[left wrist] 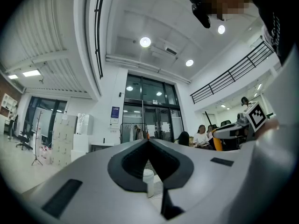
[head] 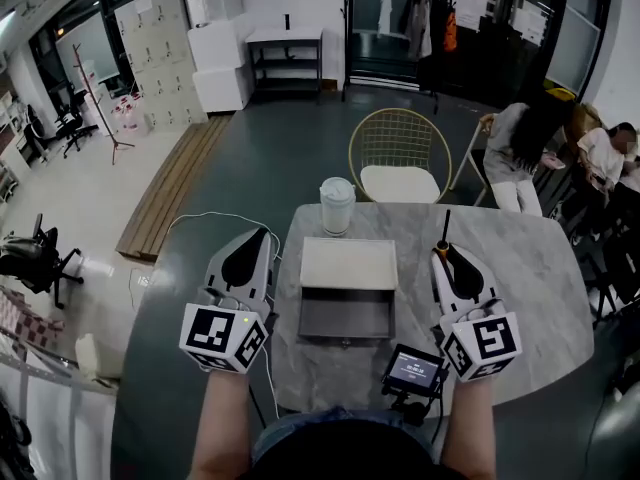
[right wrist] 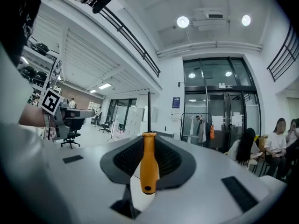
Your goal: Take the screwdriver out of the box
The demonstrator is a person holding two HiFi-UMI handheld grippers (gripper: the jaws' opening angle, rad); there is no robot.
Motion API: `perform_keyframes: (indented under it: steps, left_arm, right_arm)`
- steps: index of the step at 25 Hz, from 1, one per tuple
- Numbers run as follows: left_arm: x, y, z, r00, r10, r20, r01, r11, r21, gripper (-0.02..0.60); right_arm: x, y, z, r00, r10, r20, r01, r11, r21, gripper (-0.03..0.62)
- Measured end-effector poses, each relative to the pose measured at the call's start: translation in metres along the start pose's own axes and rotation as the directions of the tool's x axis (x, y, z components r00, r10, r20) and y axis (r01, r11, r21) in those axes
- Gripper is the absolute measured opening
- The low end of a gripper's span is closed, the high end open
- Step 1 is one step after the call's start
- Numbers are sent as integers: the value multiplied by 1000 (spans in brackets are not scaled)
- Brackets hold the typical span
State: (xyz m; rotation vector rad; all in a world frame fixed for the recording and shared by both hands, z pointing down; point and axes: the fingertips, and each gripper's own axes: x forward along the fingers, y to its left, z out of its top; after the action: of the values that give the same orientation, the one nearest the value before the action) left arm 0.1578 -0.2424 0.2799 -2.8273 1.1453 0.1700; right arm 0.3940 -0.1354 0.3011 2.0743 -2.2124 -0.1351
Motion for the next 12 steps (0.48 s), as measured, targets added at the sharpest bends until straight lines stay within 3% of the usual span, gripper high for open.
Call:
perform_keyframes:
  steps: [12]
  left_arm:
    - [-11, -7, -9, 999, 12, -45, -12, 1000, 1, 12]
  right_arm:
    - [-1, 11, -9, 999, 38, -25, -38, 999, 13, 89]
